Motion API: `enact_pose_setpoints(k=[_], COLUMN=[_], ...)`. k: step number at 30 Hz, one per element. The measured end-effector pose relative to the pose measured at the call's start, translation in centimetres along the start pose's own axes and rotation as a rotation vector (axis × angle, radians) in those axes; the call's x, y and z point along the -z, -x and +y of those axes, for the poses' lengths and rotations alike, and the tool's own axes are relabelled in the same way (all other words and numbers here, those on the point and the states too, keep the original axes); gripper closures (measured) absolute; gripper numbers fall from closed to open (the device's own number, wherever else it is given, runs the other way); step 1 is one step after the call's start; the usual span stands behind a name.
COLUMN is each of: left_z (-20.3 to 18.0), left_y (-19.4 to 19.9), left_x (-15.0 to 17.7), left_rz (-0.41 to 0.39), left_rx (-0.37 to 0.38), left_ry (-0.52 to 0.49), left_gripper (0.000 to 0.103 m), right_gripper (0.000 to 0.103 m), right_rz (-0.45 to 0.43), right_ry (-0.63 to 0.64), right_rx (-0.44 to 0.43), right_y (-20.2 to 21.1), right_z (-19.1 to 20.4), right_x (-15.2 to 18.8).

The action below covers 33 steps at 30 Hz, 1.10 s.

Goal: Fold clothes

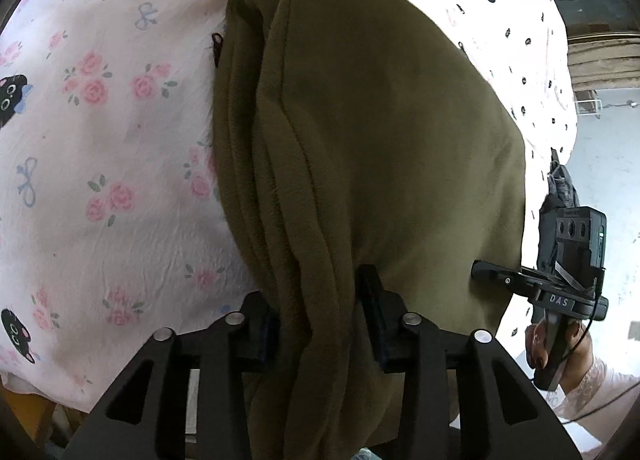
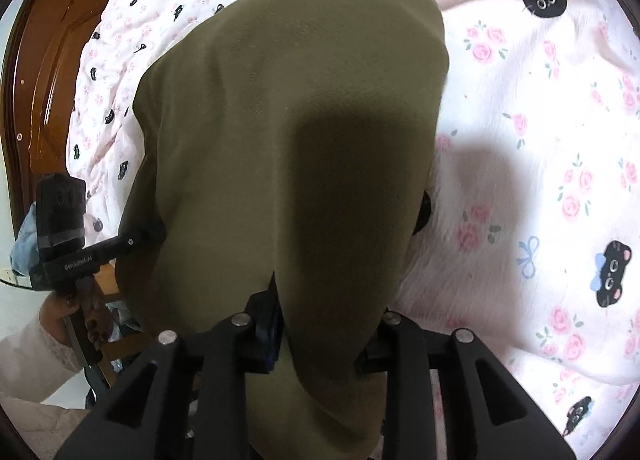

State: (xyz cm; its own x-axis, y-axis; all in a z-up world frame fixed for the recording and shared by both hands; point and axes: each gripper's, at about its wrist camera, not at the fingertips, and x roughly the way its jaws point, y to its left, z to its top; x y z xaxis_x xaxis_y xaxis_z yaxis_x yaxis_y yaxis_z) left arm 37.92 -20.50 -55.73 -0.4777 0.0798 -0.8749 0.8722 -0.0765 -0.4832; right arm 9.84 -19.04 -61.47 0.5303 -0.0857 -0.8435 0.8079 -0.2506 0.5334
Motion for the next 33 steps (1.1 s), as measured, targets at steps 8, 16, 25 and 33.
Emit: enact_pose_setpoints(k=[8, 16, 25, 33], left_z=[-1.5, -2.6, 0.6, 9.0], left_y=[3.5, 10.4, 20.1, 14.6], left_x=[0.7, -0.9, -8.0, -18.0], left_rz=[-0.074, -0.221, -0.425, -0.289], left_rx=[0.043, 0.046, -0.049, -0.136], left_ry=[-0.035, -0.041, -0.017, 0.13], left_gripper=[0.087, 0.087, 0.087, 0.083], right_gripper=[0.085, 0.085, 0.085, 0.084], right_rz=[-0.054, -0.14, -0.247, -0.178], right_ry=[0.148, 0.301, 0.491, 0.418], right_rx=[-0.01, -0.027, -0.09, -0.097], right_y=[4.2, 9.0, 11.6, 4.0], right_z=[4.1, 9.5, 18.0, 21.0], right_x=[-0.1, -2.2, -11.2, -22.2])
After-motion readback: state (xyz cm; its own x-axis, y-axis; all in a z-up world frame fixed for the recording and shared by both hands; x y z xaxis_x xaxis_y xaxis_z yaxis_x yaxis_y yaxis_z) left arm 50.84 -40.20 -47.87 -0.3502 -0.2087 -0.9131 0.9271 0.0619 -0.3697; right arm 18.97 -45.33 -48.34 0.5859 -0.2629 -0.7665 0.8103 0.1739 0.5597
